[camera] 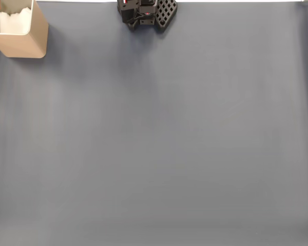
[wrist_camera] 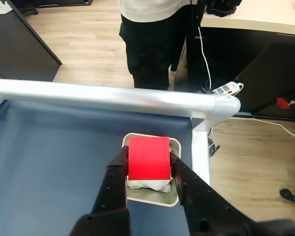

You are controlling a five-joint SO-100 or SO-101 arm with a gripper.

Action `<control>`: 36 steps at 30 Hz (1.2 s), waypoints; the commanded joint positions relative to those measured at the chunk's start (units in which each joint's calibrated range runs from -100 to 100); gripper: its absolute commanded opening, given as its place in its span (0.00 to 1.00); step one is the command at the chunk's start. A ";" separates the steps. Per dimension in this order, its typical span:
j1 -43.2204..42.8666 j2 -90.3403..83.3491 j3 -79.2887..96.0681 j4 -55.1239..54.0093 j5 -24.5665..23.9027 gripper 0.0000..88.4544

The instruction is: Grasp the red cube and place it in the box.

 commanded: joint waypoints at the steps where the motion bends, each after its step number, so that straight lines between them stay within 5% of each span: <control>1: 0.96 -1.96 -0.09 -1.71 -0.20 0.01; 36: -0.10 -7.50 4.56 -2.45 0.59 0.02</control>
